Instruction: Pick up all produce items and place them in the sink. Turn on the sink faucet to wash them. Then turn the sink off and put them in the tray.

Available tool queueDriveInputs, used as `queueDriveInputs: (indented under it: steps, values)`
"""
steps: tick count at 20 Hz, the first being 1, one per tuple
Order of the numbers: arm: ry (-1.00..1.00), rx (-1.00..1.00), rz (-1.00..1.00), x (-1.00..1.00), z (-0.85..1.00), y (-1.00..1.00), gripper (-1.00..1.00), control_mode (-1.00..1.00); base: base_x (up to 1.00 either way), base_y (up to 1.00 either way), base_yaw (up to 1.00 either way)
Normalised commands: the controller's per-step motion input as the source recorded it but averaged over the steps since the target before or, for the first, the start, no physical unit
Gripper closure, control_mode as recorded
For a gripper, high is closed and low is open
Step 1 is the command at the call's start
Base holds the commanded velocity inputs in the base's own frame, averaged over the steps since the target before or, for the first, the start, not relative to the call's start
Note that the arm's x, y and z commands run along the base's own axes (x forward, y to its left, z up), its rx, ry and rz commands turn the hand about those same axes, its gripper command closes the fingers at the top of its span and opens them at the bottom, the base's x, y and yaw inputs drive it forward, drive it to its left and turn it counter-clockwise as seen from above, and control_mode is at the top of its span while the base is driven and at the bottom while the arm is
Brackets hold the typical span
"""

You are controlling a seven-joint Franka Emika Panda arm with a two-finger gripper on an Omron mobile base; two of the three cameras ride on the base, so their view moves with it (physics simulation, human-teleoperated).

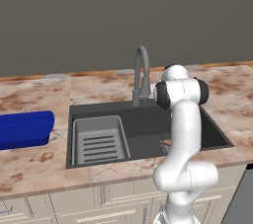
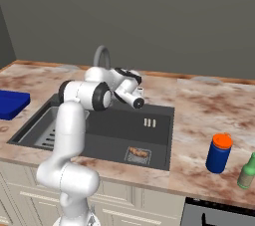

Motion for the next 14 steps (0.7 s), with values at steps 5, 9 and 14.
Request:
queueDriveInputs:
  steps: [5,9,14]
  values:
    - [0.03,0.02,0.0,0.0,-0.21,-0.67,1.0,-1.0,0.0,0.0,0.0]
    - [0.03,0.02,0.0,0.0,-0.25,-0.64,1.0,-1.0,0.0,0.0,0.0]
    - [0.03,0.01,0.0,0.0,-0.29,-0.63,1.0,-1.0,0.0,0.0,0.0]
